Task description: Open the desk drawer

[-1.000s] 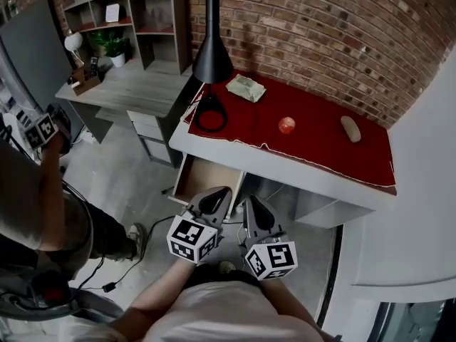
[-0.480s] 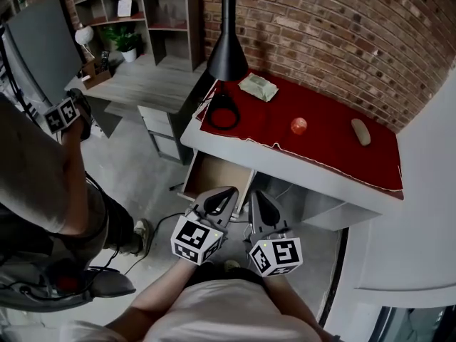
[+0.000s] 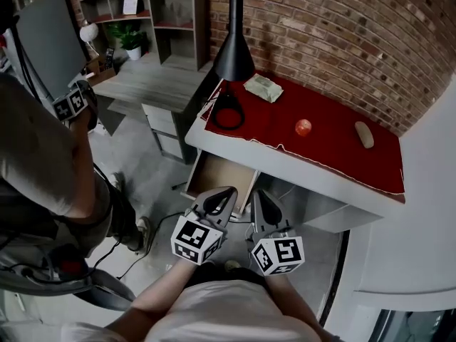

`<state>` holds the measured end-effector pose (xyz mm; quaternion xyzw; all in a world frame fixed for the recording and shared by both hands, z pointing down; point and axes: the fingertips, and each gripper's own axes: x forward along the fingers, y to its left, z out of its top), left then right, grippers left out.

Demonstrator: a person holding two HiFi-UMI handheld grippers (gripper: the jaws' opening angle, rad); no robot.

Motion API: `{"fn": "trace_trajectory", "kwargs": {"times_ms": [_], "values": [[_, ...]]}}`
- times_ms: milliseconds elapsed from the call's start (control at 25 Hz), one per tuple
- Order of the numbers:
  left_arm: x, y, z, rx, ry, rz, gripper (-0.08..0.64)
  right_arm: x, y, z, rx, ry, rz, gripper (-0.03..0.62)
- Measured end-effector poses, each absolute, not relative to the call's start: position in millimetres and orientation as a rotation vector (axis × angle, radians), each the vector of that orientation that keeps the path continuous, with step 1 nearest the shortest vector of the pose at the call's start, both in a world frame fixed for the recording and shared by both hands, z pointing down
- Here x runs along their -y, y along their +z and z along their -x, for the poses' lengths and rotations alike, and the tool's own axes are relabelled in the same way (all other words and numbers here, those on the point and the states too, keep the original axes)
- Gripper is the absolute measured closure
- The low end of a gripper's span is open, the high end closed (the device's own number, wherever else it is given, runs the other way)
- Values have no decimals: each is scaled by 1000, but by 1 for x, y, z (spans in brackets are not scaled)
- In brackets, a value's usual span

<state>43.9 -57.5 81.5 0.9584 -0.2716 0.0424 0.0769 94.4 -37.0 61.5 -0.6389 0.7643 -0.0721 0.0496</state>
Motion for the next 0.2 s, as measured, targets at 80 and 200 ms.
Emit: {"fn": "trace_trajectory", "kwargs": {"times_ms": [80, 200], "values": [[58, 84, -41, 825, 125, -2864, 545, 37, 63, -93, -2334, -216, 1942, 571], [58, 87, -37, 839, 123, -2855, 545, 36, 66, -88, -2346, -213, 1933, 571]]}}
